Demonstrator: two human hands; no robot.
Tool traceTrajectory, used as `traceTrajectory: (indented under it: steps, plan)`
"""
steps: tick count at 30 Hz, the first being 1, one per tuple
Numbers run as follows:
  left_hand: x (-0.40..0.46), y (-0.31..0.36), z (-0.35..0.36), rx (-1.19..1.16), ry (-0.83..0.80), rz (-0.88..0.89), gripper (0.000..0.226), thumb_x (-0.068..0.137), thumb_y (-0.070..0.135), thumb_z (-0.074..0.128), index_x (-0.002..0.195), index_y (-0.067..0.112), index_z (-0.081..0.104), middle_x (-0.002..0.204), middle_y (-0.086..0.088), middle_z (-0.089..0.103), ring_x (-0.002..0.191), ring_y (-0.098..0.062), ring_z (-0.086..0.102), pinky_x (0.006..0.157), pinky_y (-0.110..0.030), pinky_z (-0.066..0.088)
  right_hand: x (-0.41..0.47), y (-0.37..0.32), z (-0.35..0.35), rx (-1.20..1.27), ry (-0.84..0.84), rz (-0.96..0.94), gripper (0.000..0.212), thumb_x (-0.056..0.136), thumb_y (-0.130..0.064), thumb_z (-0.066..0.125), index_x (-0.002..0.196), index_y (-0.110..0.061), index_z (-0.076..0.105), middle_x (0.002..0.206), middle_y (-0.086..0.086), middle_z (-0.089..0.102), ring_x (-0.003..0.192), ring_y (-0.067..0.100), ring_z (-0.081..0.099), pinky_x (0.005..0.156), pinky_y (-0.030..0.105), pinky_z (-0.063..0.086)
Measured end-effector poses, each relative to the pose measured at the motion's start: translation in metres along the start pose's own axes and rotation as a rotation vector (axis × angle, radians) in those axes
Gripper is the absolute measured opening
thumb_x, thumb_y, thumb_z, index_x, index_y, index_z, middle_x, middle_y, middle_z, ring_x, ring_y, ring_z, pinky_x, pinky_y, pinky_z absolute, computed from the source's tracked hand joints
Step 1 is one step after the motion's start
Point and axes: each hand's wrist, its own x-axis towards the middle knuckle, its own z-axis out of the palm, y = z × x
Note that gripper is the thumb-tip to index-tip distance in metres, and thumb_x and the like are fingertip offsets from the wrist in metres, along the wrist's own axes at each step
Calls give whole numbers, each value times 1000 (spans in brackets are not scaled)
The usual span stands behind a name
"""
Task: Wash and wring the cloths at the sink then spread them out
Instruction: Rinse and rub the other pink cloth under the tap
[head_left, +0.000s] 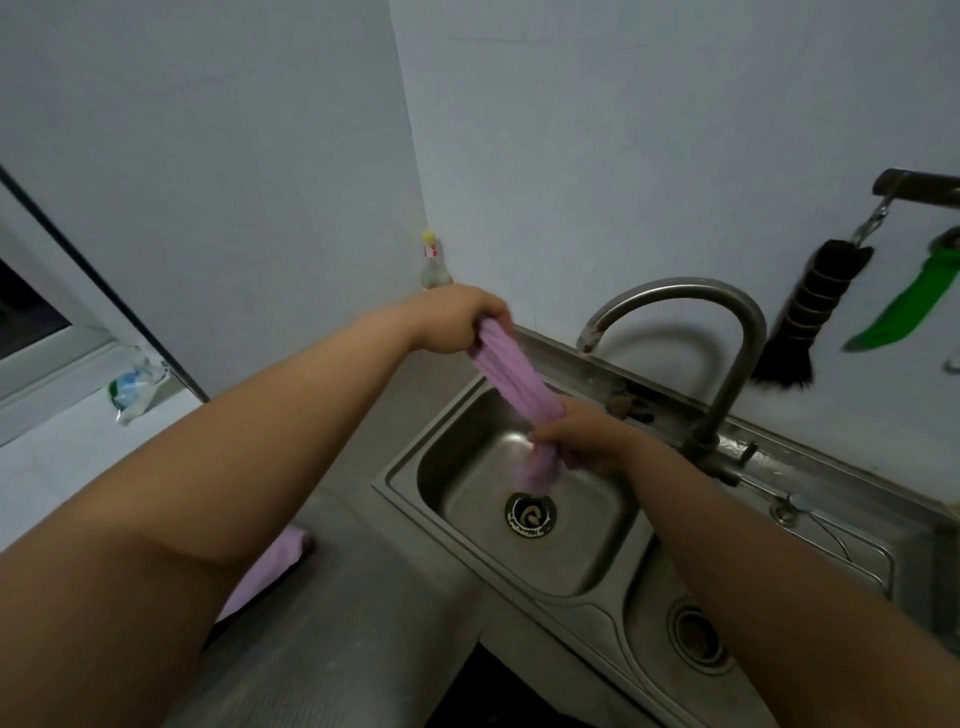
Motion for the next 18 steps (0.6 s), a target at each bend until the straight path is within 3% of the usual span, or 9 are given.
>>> traceTrajectory:
  steps: [3,5,7,9,12,15,18]
  plan:
    - [-10,-35,16,-115,-53,-134,15,86,5,55,87,19,60,86,1,60,86,-19,59,73,-27,41,-10,-9,-11,-33,64,92,25,86,-16,63,109,-9,57,91,21,67,75,33,67,62,39,59]
    - [-16,-53,34,-165,-183,-194,10,86,7,55,86,16,60,85,-1,60,83,-18,57,70,-26,43,-11,-22,-16,-73,86,143,31,82,-22,67,108,-7,59,95,18,68,80,30,68,65,39,60]
    - [-24,-65,53,-282,-340,-230,13,87,9,57,98,10,64,92,-6,61,87,-19,57,76,-26,46,-9,-38,-15,-44,104,173,46,75,-30,72,111,-5,58,99,19,67,85,32,68,73,44,59]
    - [-34,-71,72,-653,-516,-227,29,86,12,60,115,13,61,107,-12,64,98,-23,59,90,-35,49,-8,-55,-10,13,119,186,42,81,-33,67,107,-1,58,89,19,65,77,32,65,70,43,57]
    - [-42,-63,100,-1211,-665,-66,62,84,33,67,139,23,40,135,-21,55,120,-35,56,104,-44,44,-7,-76,-7,145,54,168,35,89,-33,60,102,-1,60,68,14,66,60,24,64,58,34,55]
    - [-34,-33,114,-1411,-464,32,101,66,56,80,146,16,31,141,-21,50,129,-37,49,106,-46,42,-4,-87,-8,296,-37,116,39,85,-29,64,107,3,61,88,19,72,80,26,71,71,36,59]
    - [-25,-8,116,-1620,-179,82,102,64,54,82,141,0,40,134,-22,56,122,-31,56,98,-39,49,-7,-99,-5,387,-18,51,22,93,-19,53,86,1,61,64,11,68,56,16,67,52,25,54]
